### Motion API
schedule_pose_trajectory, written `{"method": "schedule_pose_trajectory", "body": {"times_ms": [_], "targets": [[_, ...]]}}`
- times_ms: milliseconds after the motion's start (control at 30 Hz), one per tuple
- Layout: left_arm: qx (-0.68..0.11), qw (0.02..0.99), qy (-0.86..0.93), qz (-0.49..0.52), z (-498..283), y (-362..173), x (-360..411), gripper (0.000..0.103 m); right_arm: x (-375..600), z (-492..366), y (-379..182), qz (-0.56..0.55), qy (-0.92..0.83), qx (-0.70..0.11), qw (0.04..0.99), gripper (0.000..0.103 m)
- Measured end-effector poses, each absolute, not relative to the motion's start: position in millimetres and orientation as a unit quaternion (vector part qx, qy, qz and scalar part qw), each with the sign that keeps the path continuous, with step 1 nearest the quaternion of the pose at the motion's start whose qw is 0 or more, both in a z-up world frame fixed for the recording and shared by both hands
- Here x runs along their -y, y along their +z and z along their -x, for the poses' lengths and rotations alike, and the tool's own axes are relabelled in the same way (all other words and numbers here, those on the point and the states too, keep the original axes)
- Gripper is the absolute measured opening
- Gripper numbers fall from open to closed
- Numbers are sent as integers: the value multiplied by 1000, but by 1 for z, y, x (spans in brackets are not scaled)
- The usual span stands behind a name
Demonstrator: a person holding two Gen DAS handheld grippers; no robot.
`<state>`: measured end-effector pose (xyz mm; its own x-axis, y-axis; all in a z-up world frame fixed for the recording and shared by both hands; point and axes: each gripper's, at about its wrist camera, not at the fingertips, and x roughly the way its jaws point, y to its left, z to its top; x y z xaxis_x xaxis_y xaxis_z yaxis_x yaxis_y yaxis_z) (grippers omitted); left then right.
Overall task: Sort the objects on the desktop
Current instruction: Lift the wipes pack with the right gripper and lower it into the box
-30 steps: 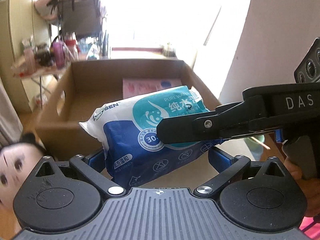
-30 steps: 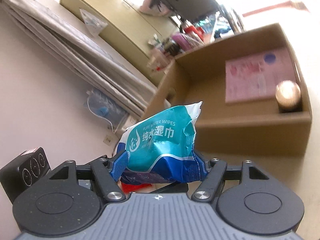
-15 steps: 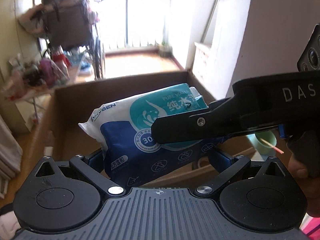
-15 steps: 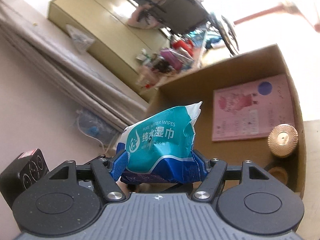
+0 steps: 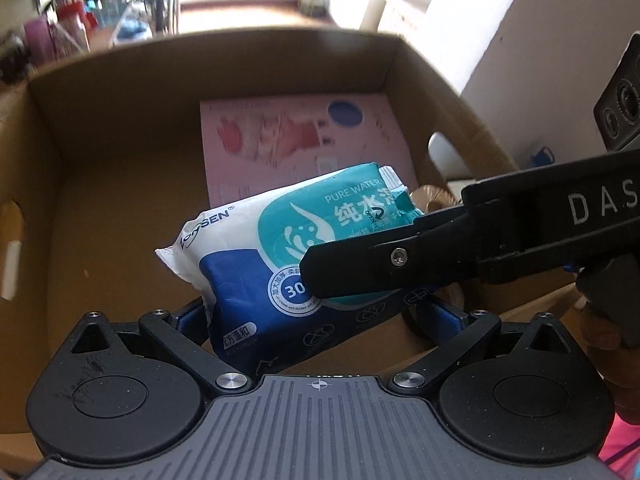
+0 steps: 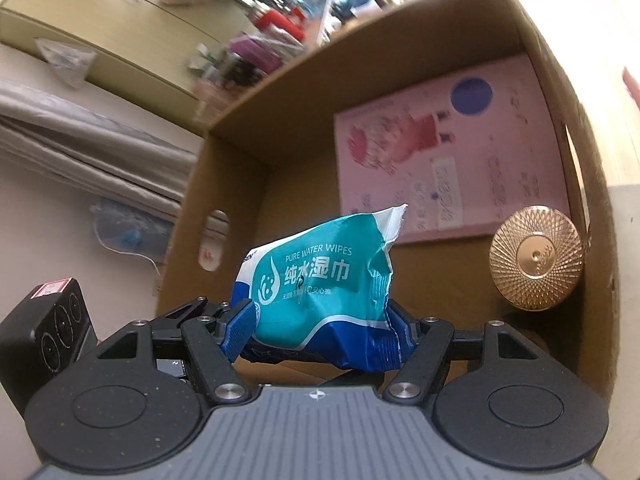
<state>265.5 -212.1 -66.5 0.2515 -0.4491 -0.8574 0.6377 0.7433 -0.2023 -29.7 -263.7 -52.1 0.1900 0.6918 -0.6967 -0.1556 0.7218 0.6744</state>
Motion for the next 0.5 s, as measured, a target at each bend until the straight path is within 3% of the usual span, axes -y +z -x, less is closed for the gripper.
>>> {"method": "schedule_pose_trajectory", "body": {"times_ms": [233, 500], "targets": [[-539, 760, -359, -57, -269, -69, 185, 103, 261, 30, -64, -198, 246, -602, 734, 86], [-543, 758, -359, -37, -267, -67, 161, 103, 269, 38, -63, -212, 245, -608, 724, 92]]}}
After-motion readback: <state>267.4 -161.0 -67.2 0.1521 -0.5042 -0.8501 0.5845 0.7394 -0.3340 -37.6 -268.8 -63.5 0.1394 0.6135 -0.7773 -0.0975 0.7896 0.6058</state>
